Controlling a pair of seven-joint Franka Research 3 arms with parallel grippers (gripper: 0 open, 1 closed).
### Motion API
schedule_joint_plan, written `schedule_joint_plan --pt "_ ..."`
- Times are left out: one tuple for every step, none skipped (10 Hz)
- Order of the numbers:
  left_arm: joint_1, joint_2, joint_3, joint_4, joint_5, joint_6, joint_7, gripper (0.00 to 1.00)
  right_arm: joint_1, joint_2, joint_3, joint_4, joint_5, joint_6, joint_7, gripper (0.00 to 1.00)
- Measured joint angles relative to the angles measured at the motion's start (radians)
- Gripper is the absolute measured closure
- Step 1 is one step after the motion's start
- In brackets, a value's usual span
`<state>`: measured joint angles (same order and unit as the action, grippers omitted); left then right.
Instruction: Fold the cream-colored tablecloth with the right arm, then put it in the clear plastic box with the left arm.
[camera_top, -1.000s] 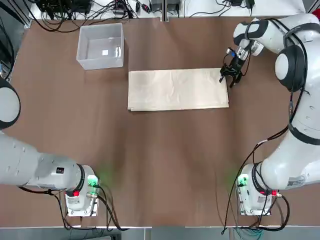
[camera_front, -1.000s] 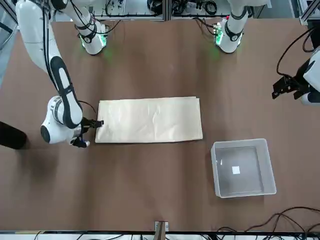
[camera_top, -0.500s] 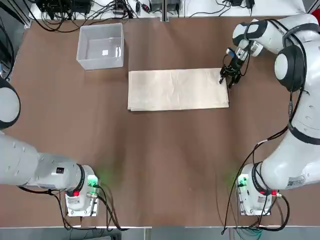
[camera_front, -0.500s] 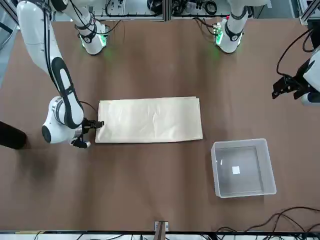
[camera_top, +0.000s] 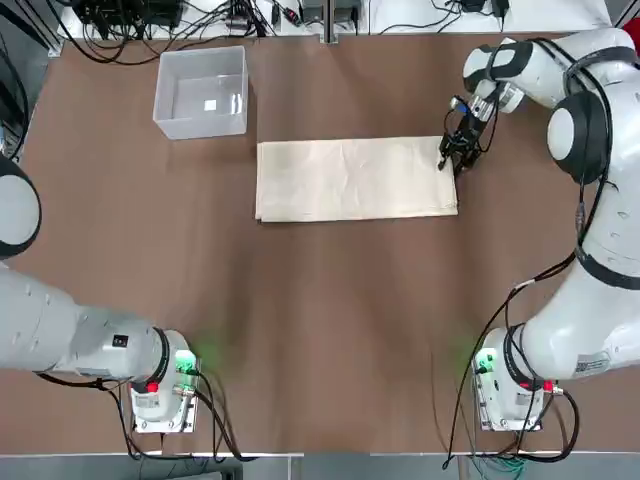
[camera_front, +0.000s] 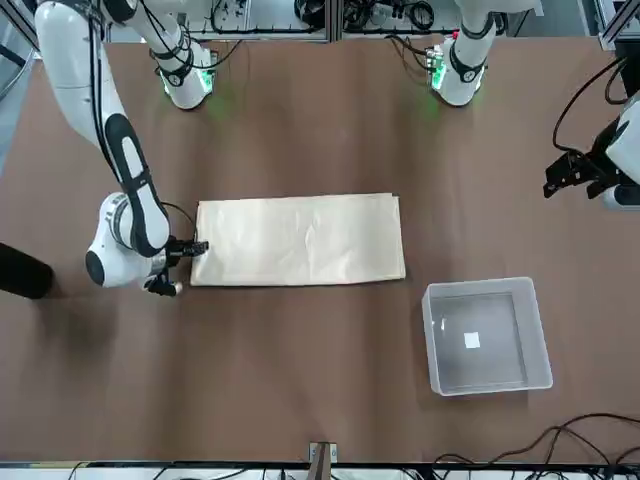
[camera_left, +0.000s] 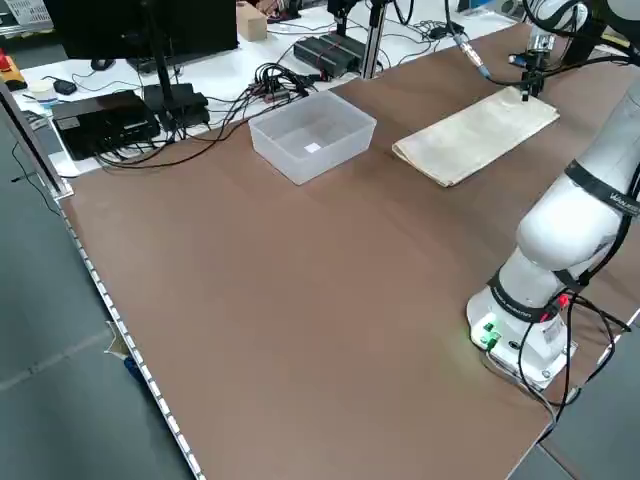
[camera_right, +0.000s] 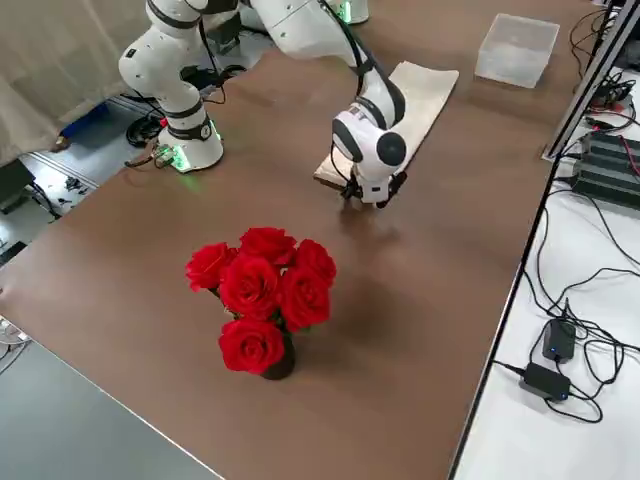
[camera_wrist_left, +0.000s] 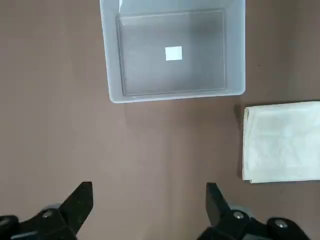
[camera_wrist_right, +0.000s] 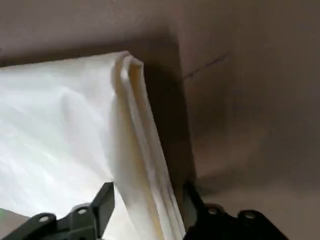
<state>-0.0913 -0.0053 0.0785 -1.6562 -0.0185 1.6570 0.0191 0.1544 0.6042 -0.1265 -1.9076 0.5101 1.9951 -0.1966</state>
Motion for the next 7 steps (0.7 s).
schedule_joint_plan --pt "0.000 0.000 0.000 0.000 0.000 0.000 0.000 0.00 0.001 0.000 0.000 0.000 0.000 0.000 0.000 0.47" --pt "0.000 0.000 0.000 0.000 0.000 0.000 0.000 0.00 0.001 0.000 0.000 0.000 0.000 0.000 0.000 0.55" --pt "0.000 0.000 0.000 0.000 0.000 0.000 0.000 0.00 0.001 0.000 0.000 0.000 0.000 0.000 0.000 0.62" --pt "0.000 0.000 0.000 0.000 0.000 0.000 0.000 0.00 0.001 0.000 0.000 0.000 0.000 0.000 -0.001 0.70" --pt "0.000 0.000 0.000 0.000 0.000 0.000 0.000 0.00 0.001 0.000 0.000 0.001 0.000 0.000 -0.001 0.75" --pt "0.000 0.000 0.000 0.000 0.000 0.000 0.000 0.00 0.002 0.000 0.000 0.001 0.000 0.000 -0.001 0.80" --pt "0.000 0.000 0.000 0.000 0.000 0.000 0.000 0.00 0.005 0.000 0.000 0.001 0.000 0.001 -0.001 0.81"
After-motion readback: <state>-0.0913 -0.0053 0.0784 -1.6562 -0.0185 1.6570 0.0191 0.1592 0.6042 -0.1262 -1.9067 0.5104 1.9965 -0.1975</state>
